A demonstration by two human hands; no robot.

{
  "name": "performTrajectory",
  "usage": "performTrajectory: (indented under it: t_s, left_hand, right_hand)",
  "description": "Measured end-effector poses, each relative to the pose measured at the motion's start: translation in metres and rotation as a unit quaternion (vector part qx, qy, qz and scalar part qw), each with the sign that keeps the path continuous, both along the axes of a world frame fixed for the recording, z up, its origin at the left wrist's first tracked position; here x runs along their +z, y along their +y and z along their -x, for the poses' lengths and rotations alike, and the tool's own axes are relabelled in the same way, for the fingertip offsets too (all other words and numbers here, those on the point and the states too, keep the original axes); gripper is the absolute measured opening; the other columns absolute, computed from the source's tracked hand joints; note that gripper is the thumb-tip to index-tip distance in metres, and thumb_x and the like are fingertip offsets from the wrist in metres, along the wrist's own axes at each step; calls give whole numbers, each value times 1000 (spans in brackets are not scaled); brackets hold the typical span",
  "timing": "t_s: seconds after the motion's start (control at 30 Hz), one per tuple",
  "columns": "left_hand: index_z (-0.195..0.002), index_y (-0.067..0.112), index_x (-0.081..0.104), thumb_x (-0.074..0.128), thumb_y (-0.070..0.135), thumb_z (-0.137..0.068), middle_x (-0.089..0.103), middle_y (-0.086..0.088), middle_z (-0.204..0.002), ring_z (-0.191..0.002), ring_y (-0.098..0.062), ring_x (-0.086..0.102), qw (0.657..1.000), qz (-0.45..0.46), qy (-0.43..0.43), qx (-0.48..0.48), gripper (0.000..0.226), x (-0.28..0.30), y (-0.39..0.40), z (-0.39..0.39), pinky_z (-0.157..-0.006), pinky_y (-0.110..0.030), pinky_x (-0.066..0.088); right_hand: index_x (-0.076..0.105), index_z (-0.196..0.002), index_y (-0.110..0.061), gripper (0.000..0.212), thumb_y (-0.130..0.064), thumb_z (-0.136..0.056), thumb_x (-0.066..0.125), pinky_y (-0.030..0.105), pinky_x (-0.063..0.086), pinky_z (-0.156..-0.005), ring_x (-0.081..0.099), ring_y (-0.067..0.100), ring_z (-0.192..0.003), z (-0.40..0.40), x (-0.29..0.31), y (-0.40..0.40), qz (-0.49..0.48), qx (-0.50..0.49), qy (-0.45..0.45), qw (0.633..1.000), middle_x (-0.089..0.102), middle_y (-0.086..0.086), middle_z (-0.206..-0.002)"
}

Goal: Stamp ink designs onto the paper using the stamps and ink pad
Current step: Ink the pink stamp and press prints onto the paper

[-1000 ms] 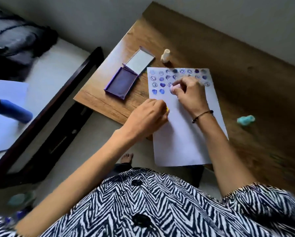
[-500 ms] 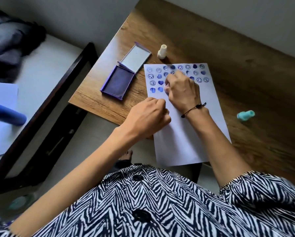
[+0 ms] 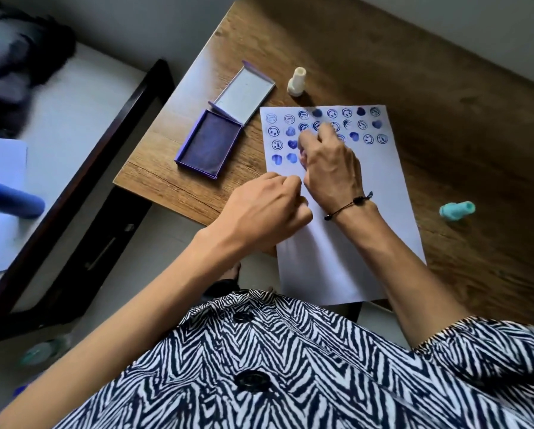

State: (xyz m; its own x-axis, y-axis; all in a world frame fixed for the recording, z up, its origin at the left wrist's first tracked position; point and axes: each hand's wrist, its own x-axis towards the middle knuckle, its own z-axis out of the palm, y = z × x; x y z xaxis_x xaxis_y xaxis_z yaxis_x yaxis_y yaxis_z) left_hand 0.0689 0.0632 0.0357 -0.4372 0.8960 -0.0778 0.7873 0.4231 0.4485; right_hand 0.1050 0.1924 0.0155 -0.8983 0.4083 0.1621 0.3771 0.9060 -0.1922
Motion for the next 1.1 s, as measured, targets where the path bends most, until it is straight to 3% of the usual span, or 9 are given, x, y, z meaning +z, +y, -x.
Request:
performTrajectory:
  t_s: [0.2,0.3,0.4,0.53,0.7,0.8,0.93,1.0,1.1]
  left_hand:
    - [-92,2,51,34,30,-86,62,-17,-89,-92,-31,53,1000,3,14,-10,33,3,1,-1,-82,-43,42]
    - [-92,3,51,26,35,-77,63,-16,-89,-91,-30,53,1000,10,19,-8,43,4,0,-2,-80,-42,43]
    - [-93,4,51,28,36,-79,64,-15,-93,-93,-31,53,1000,13,13,-7,42,3,1,-2,-81,-44,44]
    - [-95,4,52,41,29,-86,64,-17,-94,-93,-33,54,1000,-14,-15,10,28,1,1,0,-79,-43,46]
    - [-98,4,57,51,23,-87,66,-14,-95,-79,-22,55,987,-102,-109,57,22,0,0,4,-70,-29,37]
    - [-97,3,60,54,16,-88,64,-10,-96,-82,-16,56,917,-215,-292,167,17,2,3,4,-78,-27,43]
    - [-88,8,59,48,10,-90,57,-7,-81,-75,-18,52,731,-303,-569,224,11,9,10,-1,-82,-35,46]
    - [-91,3,58,45,9,-91,57,-12,-82,-76,-22,53,691,-323,-613,204,15,10,12,-2,-86,-39,48]
    - [-94,1,60,43,6,-91,62,-11,-78,-72,-18,60,680,-339,-625,181,18,13,11,-3,-78,-30,55]
  right_hand:
    - [54,-100,-8,17,-1,-88,43,41,43,-58,59,42,-76,-1,3,-1,10,-3,-11,1000,53,22,-105]
    - [57,-102,-11,19,-3,-87,48,43,49,-70,59,40,-87,1,8,4,47,-14,-30,998,56,19,-108]
    - [63,-92,-11,12,-8,-84,54,40,50,-78,60,34,-92,-4,17,18,148,-72,57,985,65,17,-101]
    - [63,-79,-15,10,-7,-80,57,40,59,-55,64,22,-53,-26,31,32,299,-158,223,914,67,8,-73]
    - [60,-74,-24,20,-6,-82,63,24,55,-47,57,4,-41,-47,36,21,487,-170,227,826,62,-2,-66]
    - [64,-78,-23,15,-9,-83,64,25,56,-51,61,8,-50,-52,41,3,551,-137,247,785,66,-7,-66]
    - [64,-89,-16,6,-11,-85,64,26,59,-57,67,10,-62,-50,49,-19,556,-88,262,784,68,-3,-77]
    - [63,-93,-13,8,-11,-85,63,33,62,-61,70,17,-74,-48,52,-24,532,-89,267,798,68,2,-84]
    - [63,-94,-13,8,-14,-86,63,45,62,-67,70,28,-84,-48,54,-26,490,-89,267,825,69,11,-91]
